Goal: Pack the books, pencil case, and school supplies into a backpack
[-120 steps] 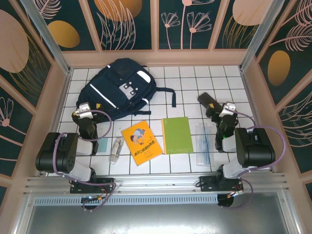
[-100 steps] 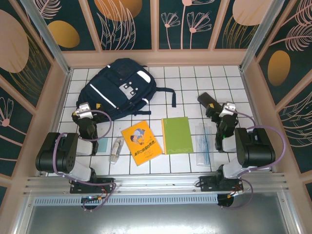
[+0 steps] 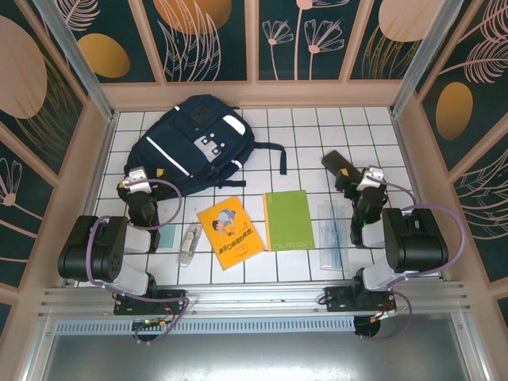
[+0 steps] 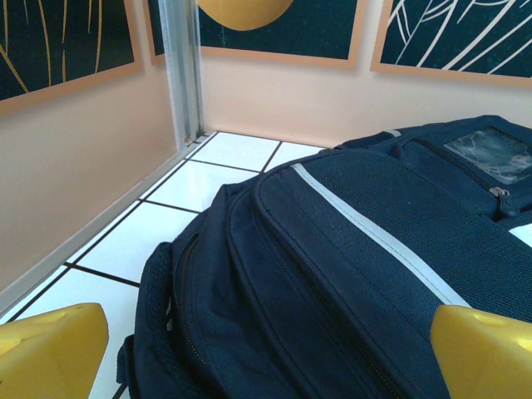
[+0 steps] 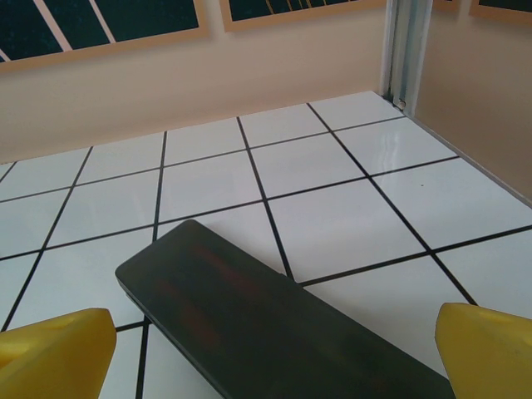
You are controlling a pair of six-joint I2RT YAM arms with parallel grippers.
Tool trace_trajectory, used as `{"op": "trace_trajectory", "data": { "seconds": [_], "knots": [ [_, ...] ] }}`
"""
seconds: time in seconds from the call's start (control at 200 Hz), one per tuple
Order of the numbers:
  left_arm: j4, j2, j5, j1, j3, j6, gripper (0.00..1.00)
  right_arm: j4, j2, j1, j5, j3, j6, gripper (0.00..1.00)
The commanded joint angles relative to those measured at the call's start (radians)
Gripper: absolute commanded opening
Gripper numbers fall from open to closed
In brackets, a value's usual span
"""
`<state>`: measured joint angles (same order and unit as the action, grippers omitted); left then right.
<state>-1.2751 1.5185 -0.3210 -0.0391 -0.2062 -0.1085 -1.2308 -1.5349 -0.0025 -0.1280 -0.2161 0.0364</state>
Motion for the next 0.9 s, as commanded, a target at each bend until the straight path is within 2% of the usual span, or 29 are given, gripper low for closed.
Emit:
{"op": "trace_trajectory", "data": {
  "seconds": [0.0, 0.105, 0.19, 0.225, 0.295, 0.36, 0.435, 0.505, 0.545, 0.61, 0.715, 0.816, 0.896],
  "knots": [
    [-0.028, -0.001, 0.01, 0.004, -0.013, 0.0, 0.99, -0.037, -0.003, -0.013, 0.023, -0.007, 0.006, 0.99],
    [-0.023, -0.013, -0.015, 0.004, -0.014, -0.008, 0.99, -0.036, 0.003, -0.008, 0.014, -0.008, 0.004, 0.99],
    [0.037, -0.053, 0.0, 0.001, -0.032, 0.006, 0.99, 0.1, 0.075, 0.019, -0.038, -0.054, -0.014, 0.99],
    [0.123, -0.083, -0.026, -0.002, -0.063, -0.001, 0.99, 0.188, 0.109, 0.034, -0.077, -0.089, -0.017, 0.99],
    [0.401, -0.162, -0.101, -0.002, -0.168, -0.06, 0.99, 0.349, 0.161, 0.053, -0.124, -0.163, -0.01, 0.99],
    [0.534, -0.205, -0.15, -0.002, -0.231, -0.144, 0.99, 0.476, 0.188, 0.062, -0.152, -0.229, 0.048, 0.99],
    [0.683, -0.23, -0.184, -0.002, -0.296, -0.305, 0.99, 0.634, 0.185, 0.074, -0.14, -0.318, 0.143, 0.99],
    [0.891, -0.231, -0.198, -0.001, -0.364, -0.536, 0.99, 0.772, 0.162, 0.114, -0.146, -0.403, 0.221, 0.99],
    [1.016, -0.222, -0.172, -0.002, -0.404, -0.657, 0.99, 0.815, 0.147, 0.145, -0.147, -0.438, 0.242, 0.99],
    [1.151, -0.195, -0.066, -0.002, -0.448, -0.806, 0.99, 0.879, 0.122, 0.204, -0.171, -0.489, 0.272, 0.99],
    [1.152, -0.158, 0.1, -0.018, -0.423, -0.965, 0.99, 0.981, 0.07, 0.279, -0.161, -0.576, 0.378, 0.99],
    [1.171, -0.135, 0.125, -0.07, -0.419, -1.061, 0.99, 1.031, 0.016, 0.332, -0.066, -0.641, 0.453, 0.99],
    [1.202, -0.125, 0.127, -0.115, -0.426, -1.115, 0.99, 1.065, -0.024, 0.383, -0.048, -0.685, 0.492, 0.99]
  ]
}}
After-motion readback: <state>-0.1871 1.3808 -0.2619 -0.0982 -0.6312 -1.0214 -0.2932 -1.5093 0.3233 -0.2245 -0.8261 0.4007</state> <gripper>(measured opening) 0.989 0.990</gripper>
